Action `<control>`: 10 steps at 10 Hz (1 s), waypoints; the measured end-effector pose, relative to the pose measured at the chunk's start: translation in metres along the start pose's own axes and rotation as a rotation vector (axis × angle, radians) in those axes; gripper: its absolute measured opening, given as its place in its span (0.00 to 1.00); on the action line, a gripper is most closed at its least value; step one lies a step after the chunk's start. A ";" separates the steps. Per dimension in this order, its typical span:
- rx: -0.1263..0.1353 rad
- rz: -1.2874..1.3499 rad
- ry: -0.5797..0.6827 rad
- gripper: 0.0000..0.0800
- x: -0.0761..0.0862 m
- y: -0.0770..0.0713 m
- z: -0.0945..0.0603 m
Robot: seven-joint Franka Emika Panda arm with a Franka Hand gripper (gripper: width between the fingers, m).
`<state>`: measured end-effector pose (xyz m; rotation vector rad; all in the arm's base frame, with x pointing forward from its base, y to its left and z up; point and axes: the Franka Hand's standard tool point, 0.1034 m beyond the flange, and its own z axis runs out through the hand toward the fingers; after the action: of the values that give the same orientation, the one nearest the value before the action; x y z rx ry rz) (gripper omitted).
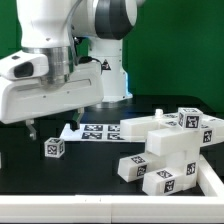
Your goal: Assemble chair
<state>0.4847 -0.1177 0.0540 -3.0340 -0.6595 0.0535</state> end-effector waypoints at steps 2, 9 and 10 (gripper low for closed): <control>0.001 0.102 -0.001 0.81 0.000 0.000 0.001; 0.050 0.840 -0.007 0.81 -0.009 -0.004 0.016; 0.078 0.856 -0.045 0.81 -0.012 -0.008 0.017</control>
Offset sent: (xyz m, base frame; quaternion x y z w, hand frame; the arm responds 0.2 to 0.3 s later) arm -0.0122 -0.0259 -0.0083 -0.0127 -0.0320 0.3071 0.9510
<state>0.4704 -0.1150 0.0375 -2.9842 0.6512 0.1606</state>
